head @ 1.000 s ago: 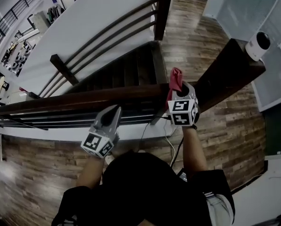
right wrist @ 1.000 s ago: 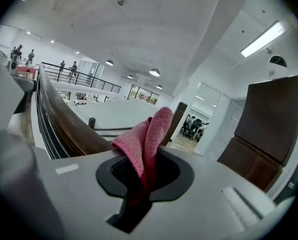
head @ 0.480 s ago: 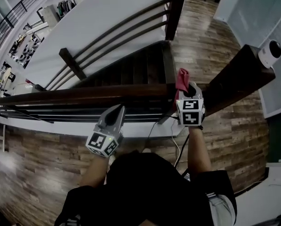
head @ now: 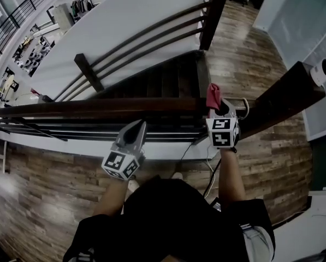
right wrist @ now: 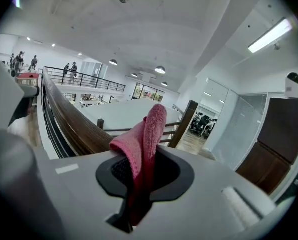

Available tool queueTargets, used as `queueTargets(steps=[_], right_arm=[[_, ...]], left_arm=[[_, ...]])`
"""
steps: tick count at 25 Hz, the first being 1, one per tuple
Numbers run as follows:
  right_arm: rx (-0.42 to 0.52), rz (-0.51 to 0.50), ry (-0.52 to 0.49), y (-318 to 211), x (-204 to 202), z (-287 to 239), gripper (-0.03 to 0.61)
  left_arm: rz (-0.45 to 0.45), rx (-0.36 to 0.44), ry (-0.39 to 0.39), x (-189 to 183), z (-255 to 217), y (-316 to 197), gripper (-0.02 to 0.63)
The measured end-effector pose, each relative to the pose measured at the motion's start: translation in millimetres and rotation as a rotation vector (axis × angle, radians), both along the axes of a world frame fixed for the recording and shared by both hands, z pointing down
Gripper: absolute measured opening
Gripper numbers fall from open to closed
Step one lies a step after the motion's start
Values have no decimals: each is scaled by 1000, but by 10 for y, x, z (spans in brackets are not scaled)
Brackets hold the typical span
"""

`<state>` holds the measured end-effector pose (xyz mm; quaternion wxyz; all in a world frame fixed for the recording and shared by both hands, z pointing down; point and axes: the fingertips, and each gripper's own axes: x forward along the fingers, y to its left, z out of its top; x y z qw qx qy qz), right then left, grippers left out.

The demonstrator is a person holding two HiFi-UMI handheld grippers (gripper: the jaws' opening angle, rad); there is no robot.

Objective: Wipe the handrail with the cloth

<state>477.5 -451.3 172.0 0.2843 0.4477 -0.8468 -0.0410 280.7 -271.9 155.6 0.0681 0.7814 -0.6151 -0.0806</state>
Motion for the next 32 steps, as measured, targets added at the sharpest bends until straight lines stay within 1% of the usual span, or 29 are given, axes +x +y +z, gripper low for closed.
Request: queueTargets(steps=[3,5,10,14,19,25,32], right_arm=[[-28,-33,-56,109,-219,-14,48],[-39,-46,-66,150,-331,-10,48],[-62,-81,-45,226,-518,-4,48],[-76,-127,-50,284,-699,8,48],[-82,-172,-18,369,-920,2,48],[-76,-244,31,478,-1246,29,48],[-65,-311,51,676,-1670,36,48]], left_arm=[[3,6,-10,-128,-31,61,-2],[3,6,-12,-197,-30,92,-2],[-2,3,-9,-313,-13,166,-2],[-27,7,9,-423,10,196,-2],[-43,14,10,-529,2,235,-2],[-73,19,20,-675,39,285,-2],[-102,29,24,-940,40,382,-2]])
